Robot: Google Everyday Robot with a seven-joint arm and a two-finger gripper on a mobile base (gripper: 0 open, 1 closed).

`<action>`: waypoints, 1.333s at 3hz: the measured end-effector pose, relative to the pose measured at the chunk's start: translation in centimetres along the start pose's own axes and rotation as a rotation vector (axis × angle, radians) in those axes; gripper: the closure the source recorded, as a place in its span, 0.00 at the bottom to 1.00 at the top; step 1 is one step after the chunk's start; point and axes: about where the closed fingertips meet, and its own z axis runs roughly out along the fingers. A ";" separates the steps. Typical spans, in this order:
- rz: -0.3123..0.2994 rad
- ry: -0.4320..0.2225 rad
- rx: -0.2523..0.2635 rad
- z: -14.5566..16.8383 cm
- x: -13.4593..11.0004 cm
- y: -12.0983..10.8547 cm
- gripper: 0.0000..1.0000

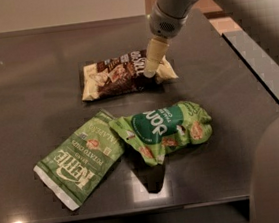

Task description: Pick brown chip bag

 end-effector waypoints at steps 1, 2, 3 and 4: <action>-0.008 0.018 -0.033 2.1 -0.9 0.3 0.00; -0.014 0.042 -0.067 3.9 -1.5 0.7 0.00; -0.018 0.057 -0.094 5.1 -1.8 1.1 0.14; -0.025 0.063 -0.114 5.7 -2.2 1.3 0.33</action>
Offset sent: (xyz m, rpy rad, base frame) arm 0.0098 0.0390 -0.0418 -0.0574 0.1022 0.0401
